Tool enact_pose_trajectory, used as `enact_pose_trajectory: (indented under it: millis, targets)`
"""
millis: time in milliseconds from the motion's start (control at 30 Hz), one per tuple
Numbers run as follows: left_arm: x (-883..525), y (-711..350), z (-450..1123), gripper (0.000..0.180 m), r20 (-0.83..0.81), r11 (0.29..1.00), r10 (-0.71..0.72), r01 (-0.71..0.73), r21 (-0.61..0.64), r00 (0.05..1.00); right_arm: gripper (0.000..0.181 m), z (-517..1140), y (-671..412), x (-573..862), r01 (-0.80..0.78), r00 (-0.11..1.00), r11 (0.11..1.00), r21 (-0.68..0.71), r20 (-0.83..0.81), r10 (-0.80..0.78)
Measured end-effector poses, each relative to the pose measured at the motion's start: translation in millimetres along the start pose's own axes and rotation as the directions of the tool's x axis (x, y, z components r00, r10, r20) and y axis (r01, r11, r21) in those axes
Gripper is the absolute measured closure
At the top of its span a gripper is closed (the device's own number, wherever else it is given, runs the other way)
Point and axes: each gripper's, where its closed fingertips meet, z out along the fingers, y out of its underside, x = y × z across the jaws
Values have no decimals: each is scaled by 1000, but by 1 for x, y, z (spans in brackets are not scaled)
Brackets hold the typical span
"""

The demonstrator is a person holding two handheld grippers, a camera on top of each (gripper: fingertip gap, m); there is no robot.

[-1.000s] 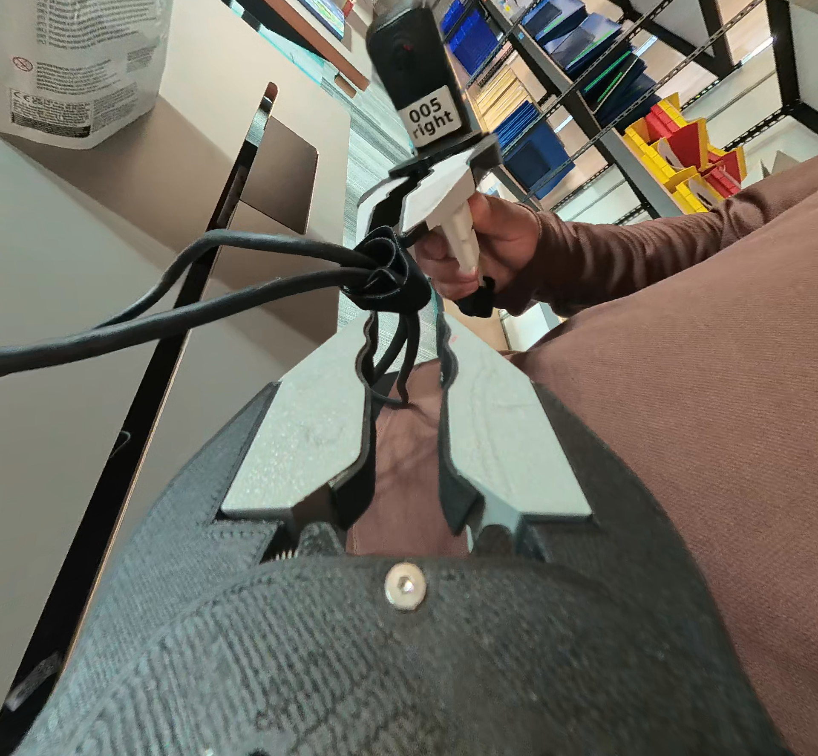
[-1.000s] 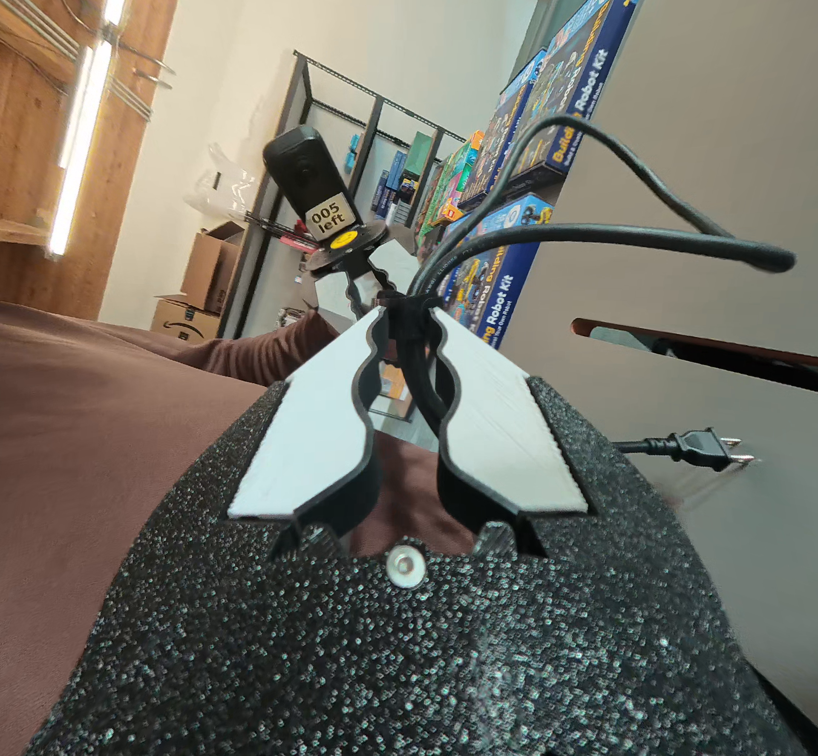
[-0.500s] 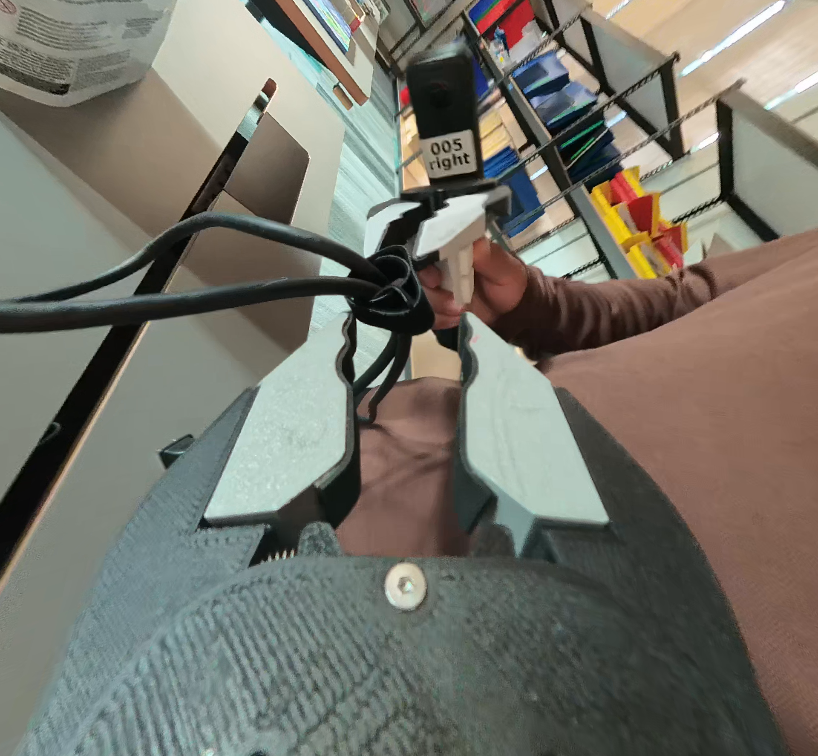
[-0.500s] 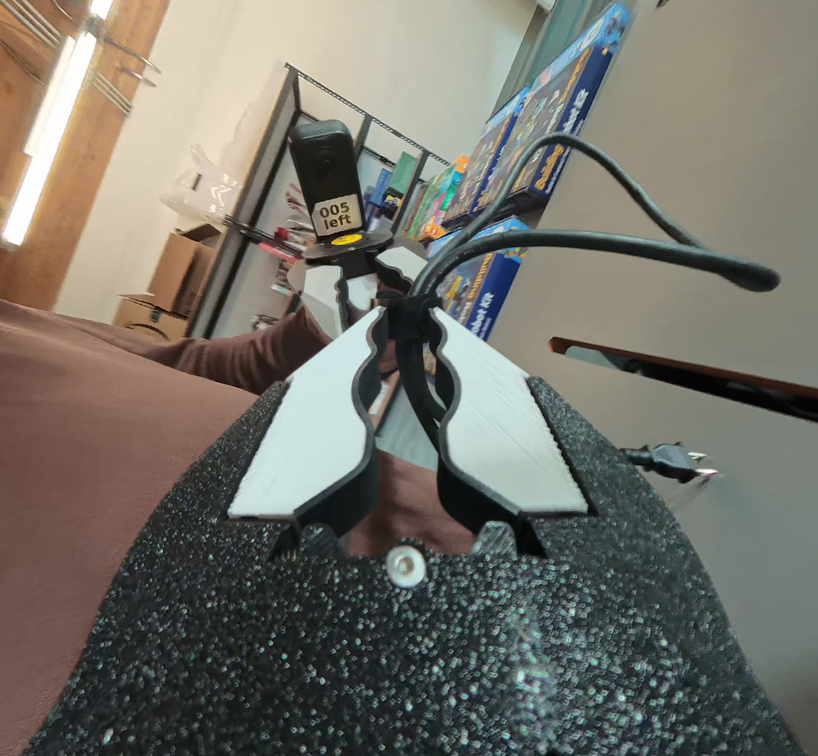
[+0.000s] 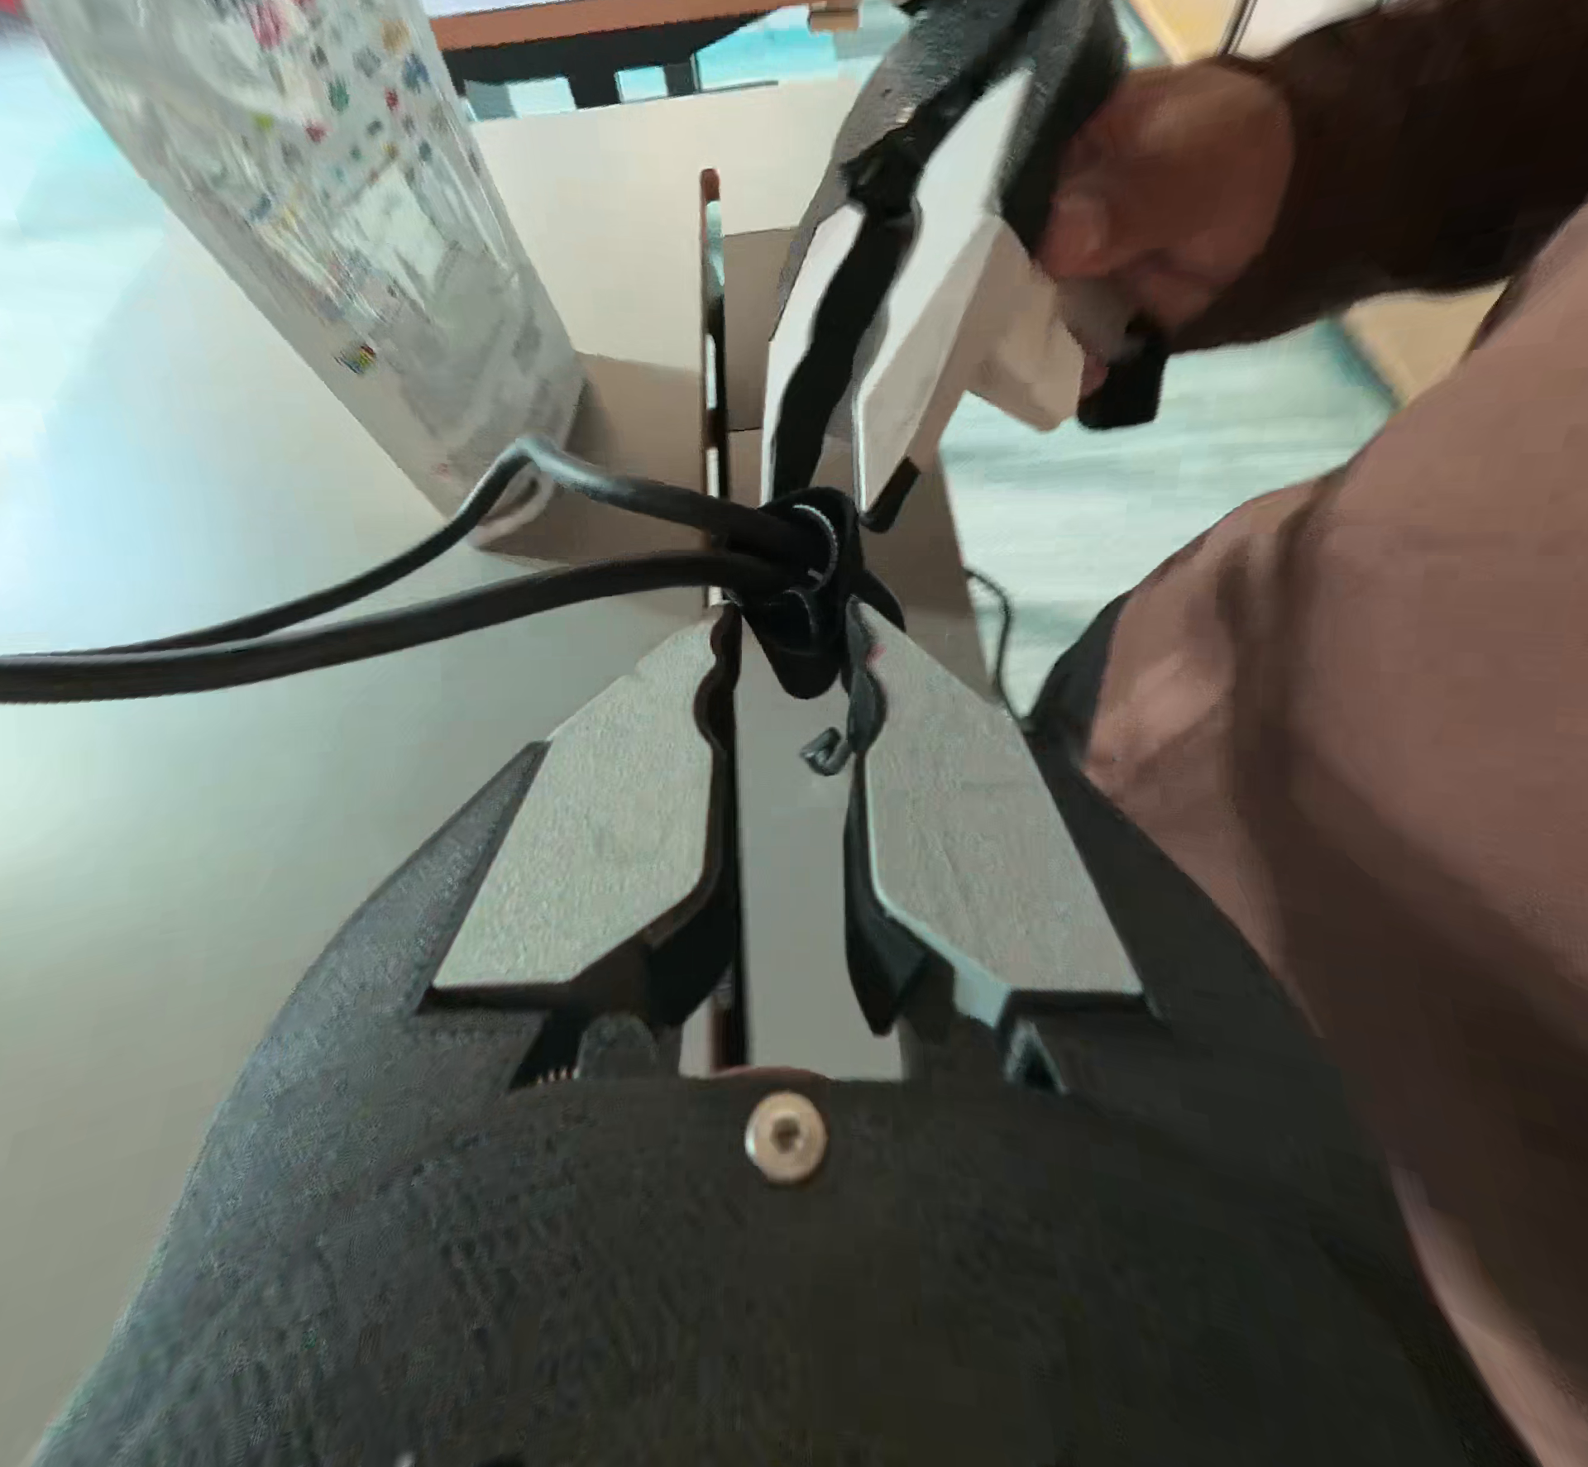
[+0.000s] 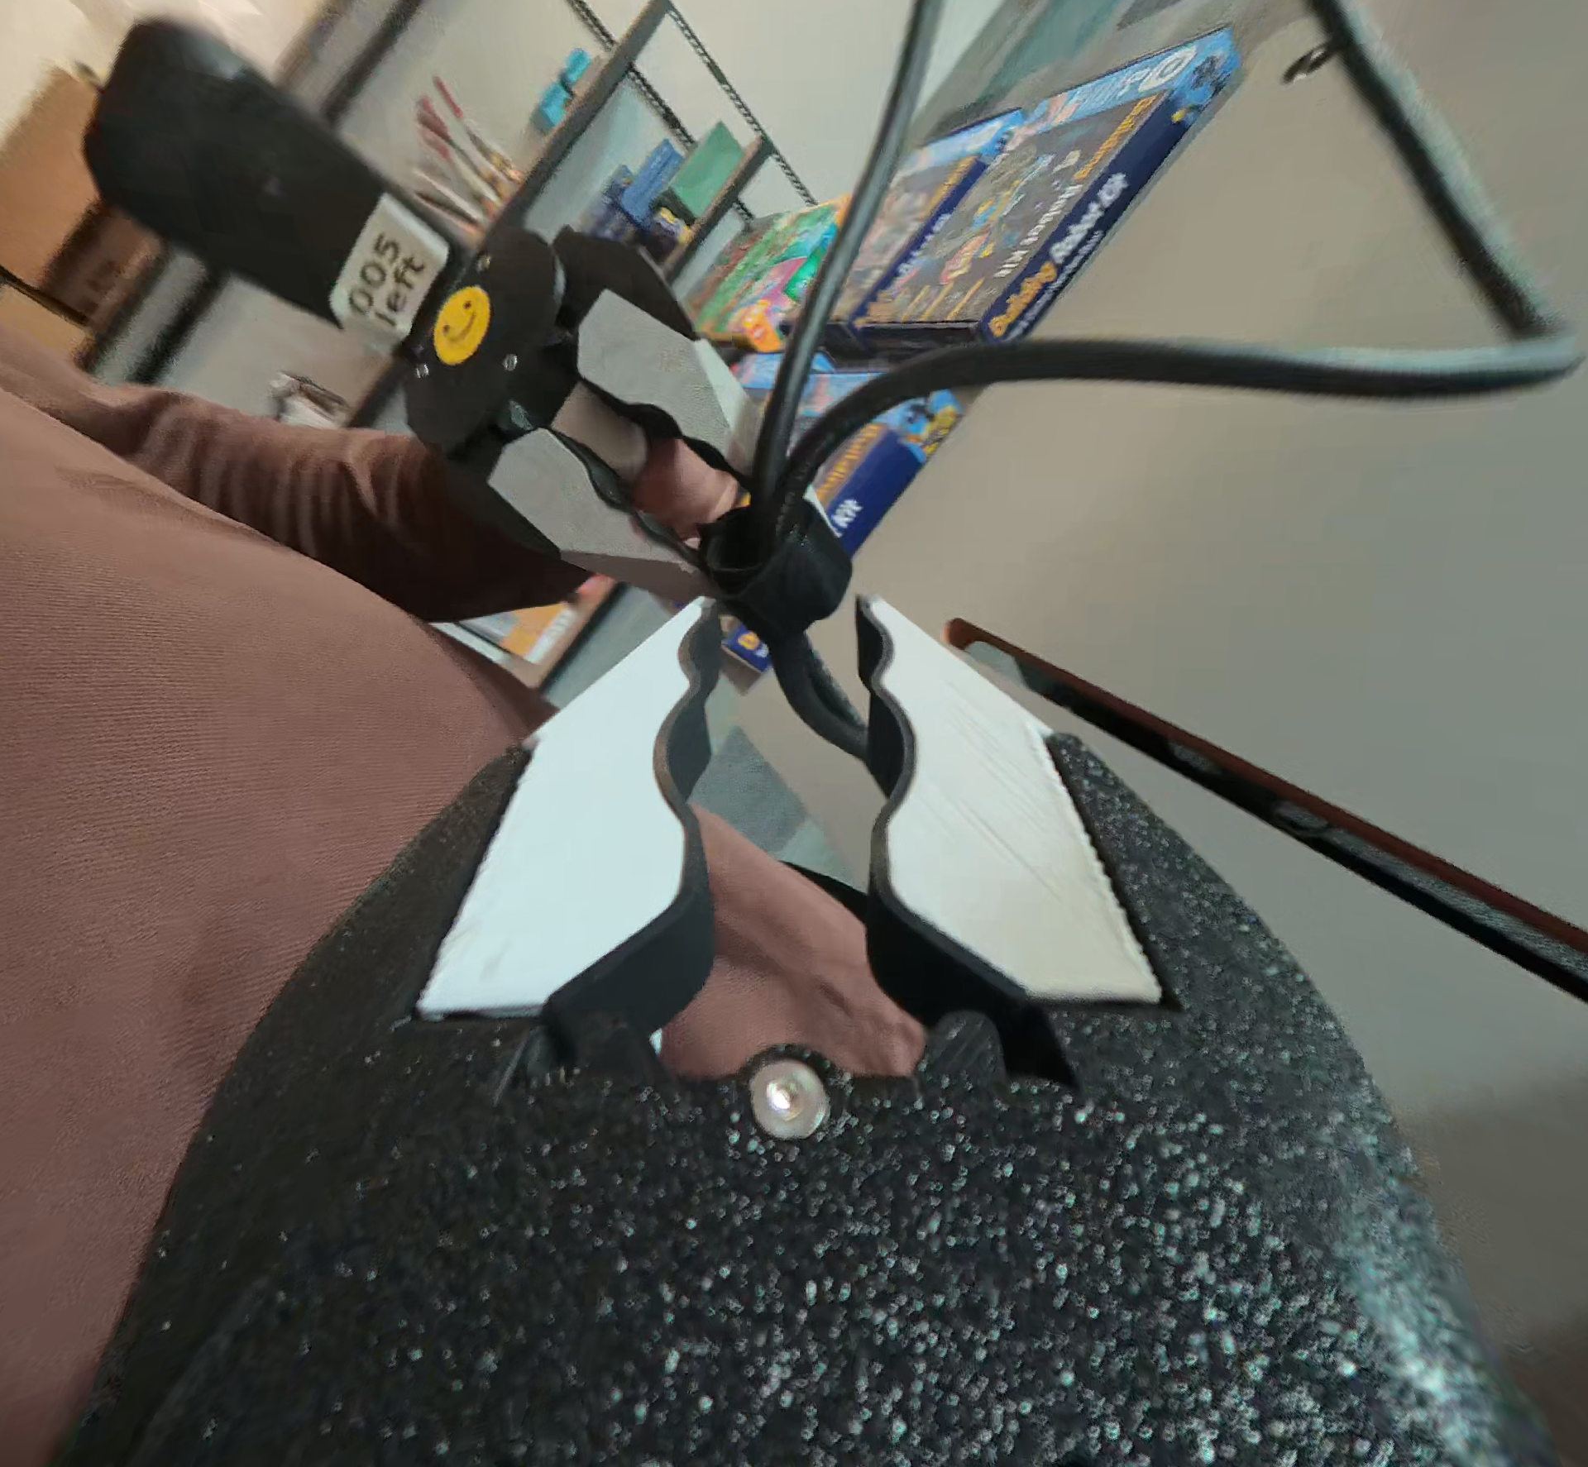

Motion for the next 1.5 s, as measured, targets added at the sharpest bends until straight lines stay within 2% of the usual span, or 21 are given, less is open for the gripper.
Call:
enact_pose_trajectory:
  millis: [100,167,300,333,400,467,533,600,667,767,833,933,1100,1367,1433,1500]
  targets:
    - [0,0,-1,159,73,972,228,-224,-66,971,139,-5,-5,0,-120,987,992,47,113,114]
    - [2,4,-1,159,97,931,356,-344,-122,930,139,-10,-13,2,-167,975,982,88,160,151]
    - [6,6,-4,159,132,875,477,-456,-161,869,132,-6,-24,-3,-279,923,958,74,295,246]
    - [5,6,-4,159,147,876,477,-456,-156,866,134,-4,-27,-2,-304,912,949,83,315,264]
    - [1,3,-5,159,190,883,468,-448,-142,863,167,-5,-39,-10,-310,895,943,122,373,245]
    - [-1,0,-9,159,206,934,356,-351,-61,912,175,-3,-44,-16,-246,922,960,135,339,188]
    - [-4,-5,-14,160,189,976,202,-214,47,961,175,-3,-49,-27,-165,945,977,132,304,119]
    - [2,-9,-16,160,80,987,34,-46,151,996,175,-1,-50,-34,-98,961,991,94,268,69]
    - [4,-15,-20,159,-23,964,-111,114,238,994,175,2,-56,-37,-69,969,995,69,243,50]
    - [0,-23,-27,160,-132,909,-232,263,323,964,170,6,-66,-35,-49,975,998,39,218,39]
    - [-2,-32,-33,161,-215,851,-301,363,378,929,159,5,-67,-34,-9,977,1000,-2,213,9]
    - [-6,-43,-41,160,-330,757,-374,491,432,867,162,-6,-57,-36,120,977,991,-53,184,-109]
    - [2,-41,-38,160,-381,732,-394,536,420,836,170,-12,-41,-42,264,962,956,-129,109,-251]
    - [12,-39,-35,160,-422,749,-387,547,374,820,171,-5,-30,-51,265,955,950,-166,181,-235]
    - [17,-40,-37,160,-445,757,-370,542,365,816,179,-7,-28,-57,267,949,950,-163,218,-229]
    - [20,-40,-38,160,-475,760,-359,547,351,804,179,-6,-25,-60,266,945,949,-169,241,-222]
